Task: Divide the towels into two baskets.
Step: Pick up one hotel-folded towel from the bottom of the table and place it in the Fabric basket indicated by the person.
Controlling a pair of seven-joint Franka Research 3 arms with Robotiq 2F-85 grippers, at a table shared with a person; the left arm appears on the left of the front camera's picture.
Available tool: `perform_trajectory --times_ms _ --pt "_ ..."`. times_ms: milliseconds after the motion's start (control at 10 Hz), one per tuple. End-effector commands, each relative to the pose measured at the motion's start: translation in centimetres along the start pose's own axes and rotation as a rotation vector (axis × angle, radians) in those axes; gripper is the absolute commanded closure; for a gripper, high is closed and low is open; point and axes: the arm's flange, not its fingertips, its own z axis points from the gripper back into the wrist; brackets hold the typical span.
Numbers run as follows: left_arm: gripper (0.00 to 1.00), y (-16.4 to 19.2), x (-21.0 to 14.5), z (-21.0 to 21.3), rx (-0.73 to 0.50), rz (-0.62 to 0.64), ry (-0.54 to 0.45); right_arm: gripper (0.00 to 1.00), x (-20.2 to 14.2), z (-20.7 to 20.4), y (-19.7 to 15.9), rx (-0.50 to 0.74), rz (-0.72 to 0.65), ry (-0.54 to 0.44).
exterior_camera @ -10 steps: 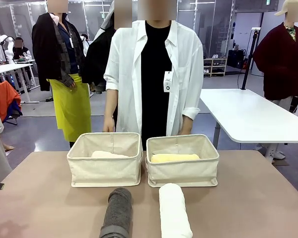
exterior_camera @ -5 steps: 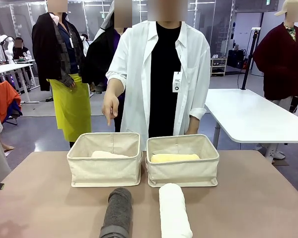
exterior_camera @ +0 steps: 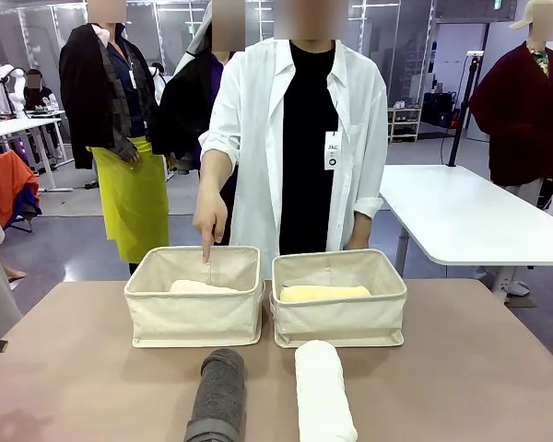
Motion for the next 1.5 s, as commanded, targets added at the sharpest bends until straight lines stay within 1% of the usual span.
perform_trajectory --times_ms 0,300,400,500,600,700,800,1000,1100,1200,1300,1400 --pt "0.0 -0.1 0.1 0.3 -0.012 -0.008 0.004 0.05 -0.2 -0.4 0.4 -0.012 -0.008 -0.003" --pt "0.0 0.0 0.0 0.0 0.0 0.0 0.0 0.05 -0.2 -0.4 0.4 -0.012 -0.008 -0.003" --pt "0.0 -1.7 0.3 -2.5 0.02 -0.038 0.051 0.05 -0.2 -0.4 0.4 -0.012 -0.008 -0.003" --pt "0.0 -3.3 0.4 -5.3 0.088 -0.024 0.067 0.05 -0.2 -0.4 0.4 -0.012 -0.008 -0.003" --pt "0.0 -5.1 0.4 -7.9 0.089 0.043 0.071 0.05 -0.2 -0.4 0.4 -0.012 -0.008 -0.003" --pt "0.0 -7.2 0.2 -10.8 0.076 0.095 0.107 0.05 -0.2 -0.4 0.4 -0.012 -0.008 -0.003" --pt "0.0 -9.2 -0.2 -13.4 0.129 0.091 0.122 0.05 -0.2 -0.4 0.4 -0.012 -0.008 -0.003" --pt "0.0 -12.8 -0.6 -18.3 0.192 0.106 0.128 0.05 -0.2 -0.4 0.4 -0.012 -0.008 -0.003" --pt "0.0 -14.5 -1.0 -20.7 0.272 0.081 0.135 0.05 -0.2 -0.4 0.4 -0.012 -0.008 -0.003" --pt "0.0 -15.6 -1.3 -22.6 0.306 0.09 0.159 0.05 -0.2 -0.4 0.4 -0.012 -0.008 -0.003" --pt "0.0 -16.4 -1.3 -24.4 0.351 0.046 0.203 0.05 -0.2 -0.4 0.4 -0.012 -0.008 -0.003" --pt "0.0 -16.9 -0.9 -26.1 0.378 0.05 0.224 0.05 -0.2 -0.4 0.4 -0.012 -0.008 -0.003"
